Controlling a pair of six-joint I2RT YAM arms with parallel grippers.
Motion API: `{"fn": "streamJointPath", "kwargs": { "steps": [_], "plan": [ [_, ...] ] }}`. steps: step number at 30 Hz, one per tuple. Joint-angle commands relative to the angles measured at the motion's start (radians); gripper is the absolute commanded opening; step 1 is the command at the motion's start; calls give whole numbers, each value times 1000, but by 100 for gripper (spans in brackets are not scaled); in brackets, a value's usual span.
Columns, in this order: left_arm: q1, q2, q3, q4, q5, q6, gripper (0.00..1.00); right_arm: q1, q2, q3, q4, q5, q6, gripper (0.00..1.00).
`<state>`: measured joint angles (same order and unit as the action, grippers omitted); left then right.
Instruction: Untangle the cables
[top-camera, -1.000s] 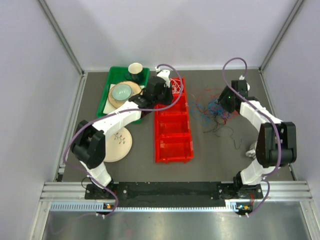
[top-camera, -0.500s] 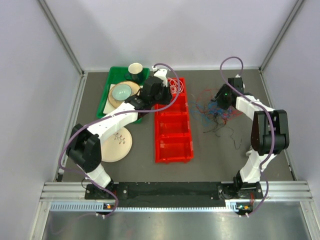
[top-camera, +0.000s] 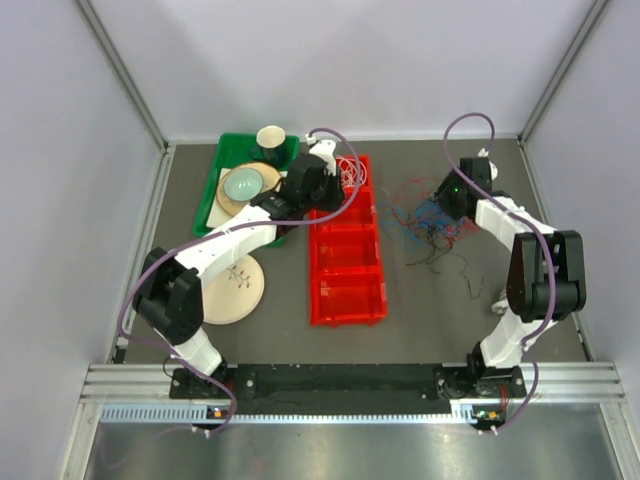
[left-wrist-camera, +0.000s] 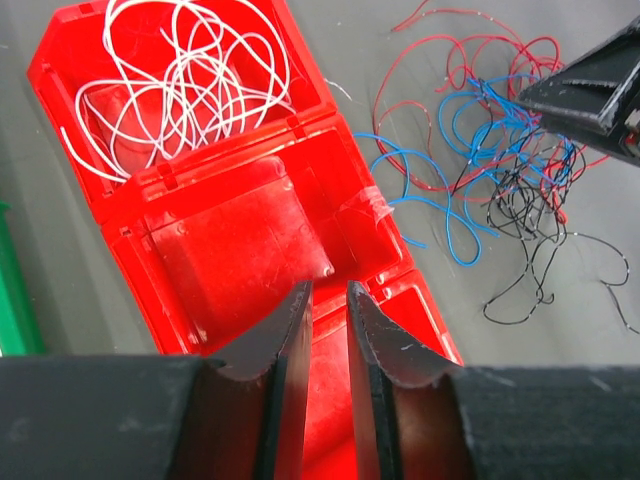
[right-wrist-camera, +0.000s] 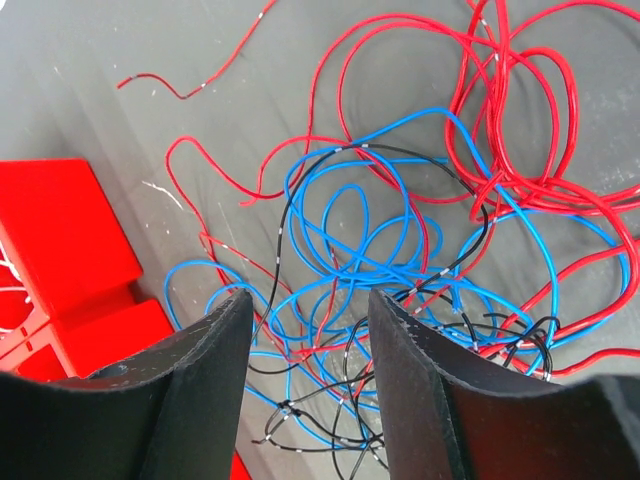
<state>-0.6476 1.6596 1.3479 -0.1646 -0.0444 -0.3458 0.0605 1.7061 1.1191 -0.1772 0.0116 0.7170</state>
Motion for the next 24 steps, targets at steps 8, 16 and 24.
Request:
{"fn": "streamJointPath", "kwargs": {
  "steps": [8,16,24],
  "plan": [
    [-9,3,33,-4,-8,-1,26,-8,-88,-82,67,71,2,51],
    [-9,26,59,-39,-22,19,27,-8,-128,-128,71,79,-1,54],
    [-9,22,53,-33,-18,14,27,-7,-210,-153,77,91,-11,53]
  ]
}}
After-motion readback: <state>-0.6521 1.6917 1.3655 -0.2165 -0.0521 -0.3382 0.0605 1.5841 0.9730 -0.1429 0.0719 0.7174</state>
